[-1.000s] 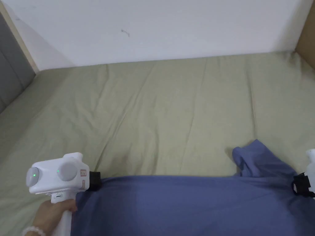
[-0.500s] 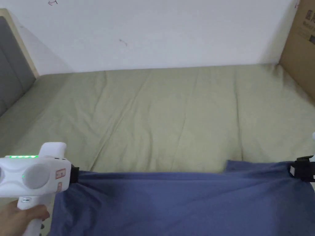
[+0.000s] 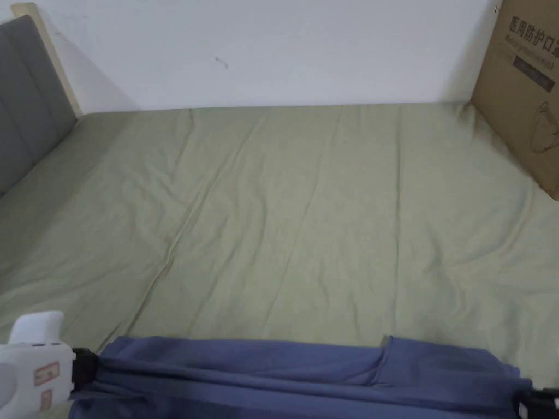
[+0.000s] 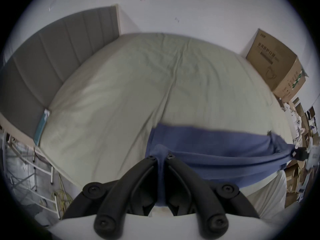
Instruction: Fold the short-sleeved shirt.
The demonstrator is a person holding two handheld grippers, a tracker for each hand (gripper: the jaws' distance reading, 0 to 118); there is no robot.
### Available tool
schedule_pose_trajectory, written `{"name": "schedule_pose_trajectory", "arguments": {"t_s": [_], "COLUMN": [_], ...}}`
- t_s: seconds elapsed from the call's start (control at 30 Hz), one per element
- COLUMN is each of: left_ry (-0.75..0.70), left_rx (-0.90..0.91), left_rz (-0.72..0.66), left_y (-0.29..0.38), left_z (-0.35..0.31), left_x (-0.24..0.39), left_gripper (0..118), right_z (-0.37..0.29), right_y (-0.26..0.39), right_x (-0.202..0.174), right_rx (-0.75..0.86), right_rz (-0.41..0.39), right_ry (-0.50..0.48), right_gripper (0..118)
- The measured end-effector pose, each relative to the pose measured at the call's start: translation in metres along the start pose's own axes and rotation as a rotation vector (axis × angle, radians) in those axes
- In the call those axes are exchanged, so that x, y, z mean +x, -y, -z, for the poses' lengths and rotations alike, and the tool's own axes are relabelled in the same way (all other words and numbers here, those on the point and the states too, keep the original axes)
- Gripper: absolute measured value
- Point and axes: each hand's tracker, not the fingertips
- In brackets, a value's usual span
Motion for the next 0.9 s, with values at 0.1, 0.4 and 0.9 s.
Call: {"name": "schedule_pose_trajectory", "arguments": {"t_s": [0.1,0.4,0.9], "left_ry": [-0.057,0.026,0.222], "left_rx": [-0.068,0.054,0.189], "left_rz": [0.027,-0.276,-0.588], "left_y": [0.019,0.025,0.074], "left_z": [0.028,-0.022,-0.043], "left_x": [0.003,-0.029,-0.055], "left_gripper": [44,83,66], "right_z": [0.025,-0.041,-0.018], "right_y": [0.030,0.017,0.012], "right_x": [-0.015,-0.043,-0.136], "right_rx": [0.034,0.248,0.277], "right_rz": [-0.056,0.041,-0.013], "right_ry": [0.099,0.139,-0.144], "right_gripper": [25,89,1]}}
